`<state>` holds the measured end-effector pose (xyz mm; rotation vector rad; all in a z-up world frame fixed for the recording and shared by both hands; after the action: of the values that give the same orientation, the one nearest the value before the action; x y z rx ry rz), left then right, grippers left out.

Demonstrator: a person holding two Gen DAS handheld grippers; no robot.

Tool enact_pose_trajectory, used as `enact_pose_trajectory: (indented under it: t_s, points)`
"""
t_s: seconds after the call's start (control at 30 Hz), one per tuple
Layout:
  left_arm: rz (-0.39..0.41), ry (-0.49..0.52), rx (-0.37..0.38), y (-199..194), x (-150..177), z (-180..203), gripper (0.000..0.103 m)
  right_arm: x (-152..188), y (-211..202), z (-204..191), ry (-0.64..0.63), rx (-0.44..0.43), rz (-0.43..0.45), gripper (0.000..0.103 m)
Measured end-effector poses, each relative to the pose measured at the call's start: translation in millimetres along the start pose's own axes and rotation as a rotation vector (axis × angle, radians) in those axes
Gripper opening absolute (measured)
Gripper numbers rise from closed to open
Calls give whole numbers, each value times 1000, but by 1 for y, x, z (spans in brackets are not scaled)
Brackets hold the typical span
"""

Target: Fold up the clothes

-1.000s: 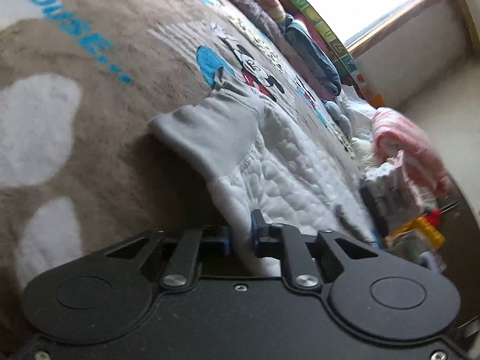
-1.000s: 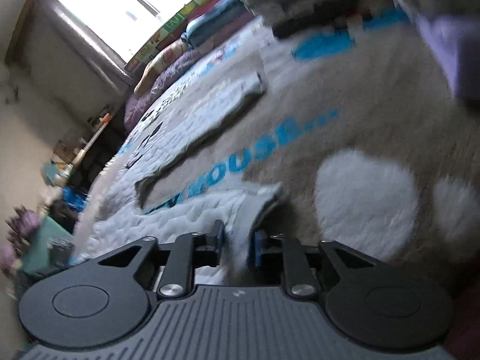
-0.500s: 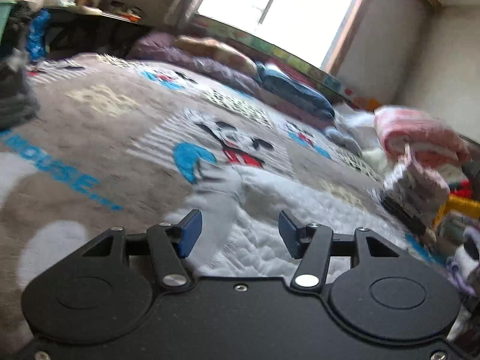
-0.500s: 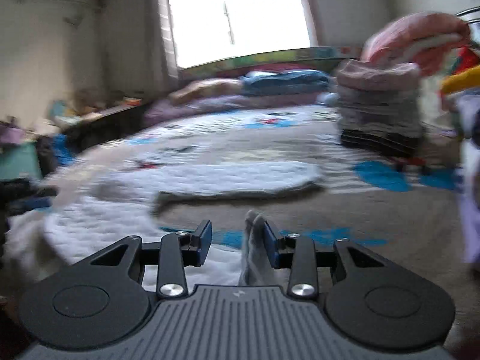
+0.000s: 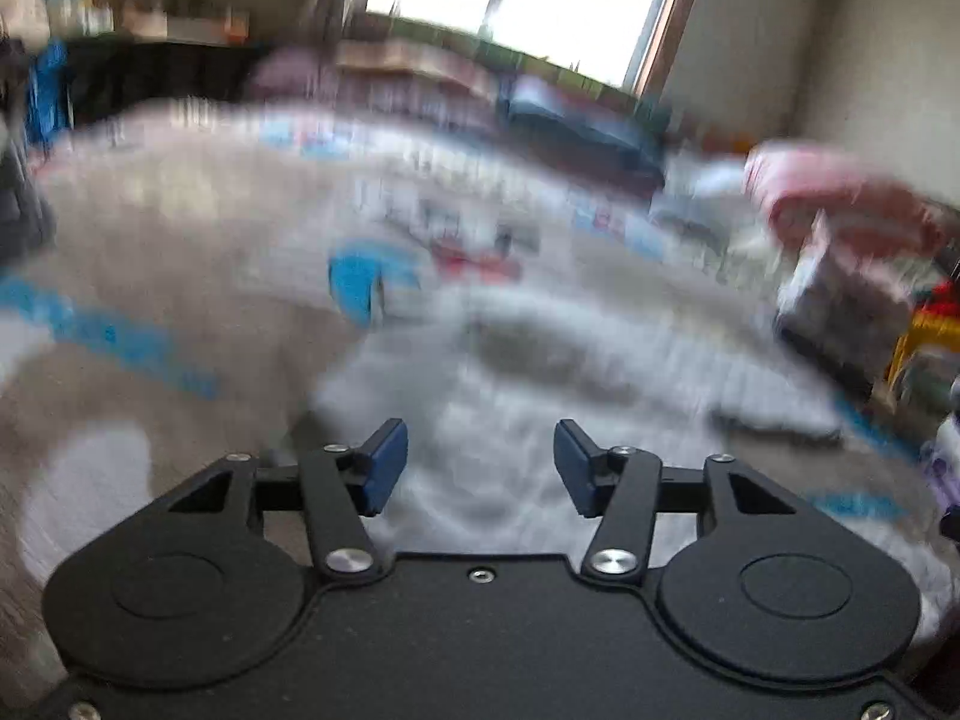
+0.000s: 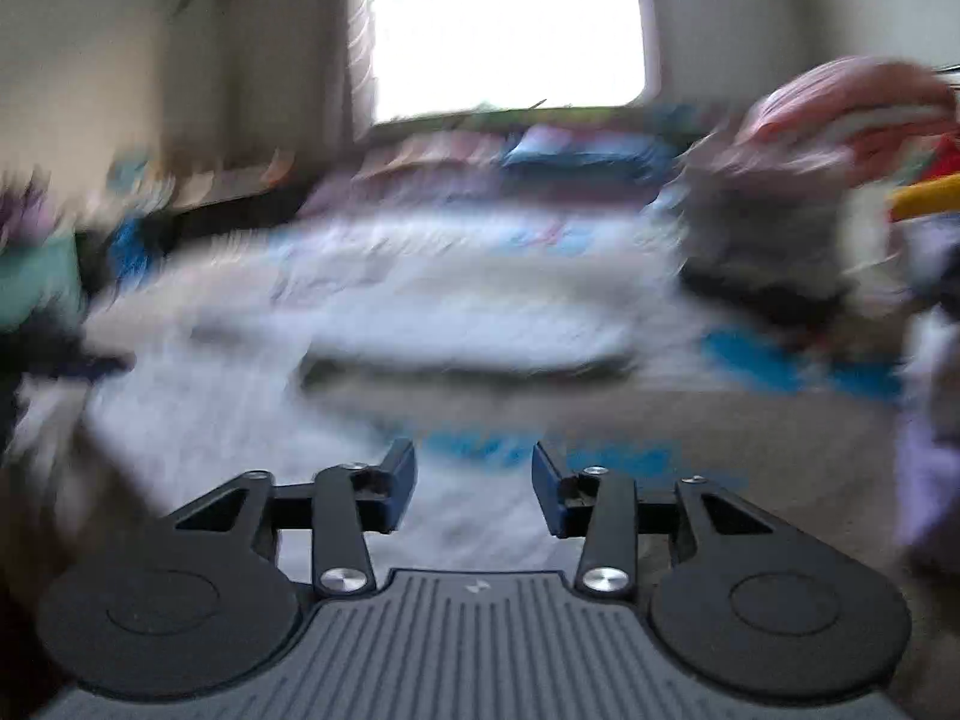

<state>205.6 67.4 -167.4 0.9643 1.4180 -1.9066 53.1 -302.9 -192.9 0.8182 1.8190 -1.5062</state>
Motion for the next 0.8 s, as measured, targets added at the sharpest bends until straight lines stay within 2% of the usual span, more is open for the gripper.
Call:
enact_pose_trajectory:
  t_s: [0.13,0.27,0.4,0.5,0.6,0.7,0.8]
  points:
    - [-54,-22,-4,12,3,1,60,-3,-9,5,36,-21,25,45]
    - [-11,-68,-15,-3,2,-14,60,-16,-34,-1,21,-44,109,46]
    - [61,-80,-26,-27,-2,-21,62,-35,-56,-26,-152,-53,199,46]
    - [120,-37,-67,-48,-13,-21,63,-46,-73,-45,-295,-64,227,48]
    - [170,86,-96,-66,-30,-10,65,-47,-82,-61,-452,-69,201,53]
    - [194,290,-120,-74,-32,8,79,-40,-88,-71,-596,-58,156,53]
    - [86,476,-117,-64,-17,19,79,-24,-85,-74,-712,-33,100,52]
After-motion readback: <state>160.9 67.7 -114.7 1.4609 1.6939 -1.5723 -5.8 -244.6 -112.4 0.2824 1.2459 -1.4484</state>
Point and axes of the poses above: each gripper's, at about its wrist camera, not at the fingertips, and y roughly the way its jaws point, z to its right, x to its underside, the point moved 7 cm from there along y, roughly the way its jaws point, and after that the axes turned 6 degrees about y, right-handed, at the moved point
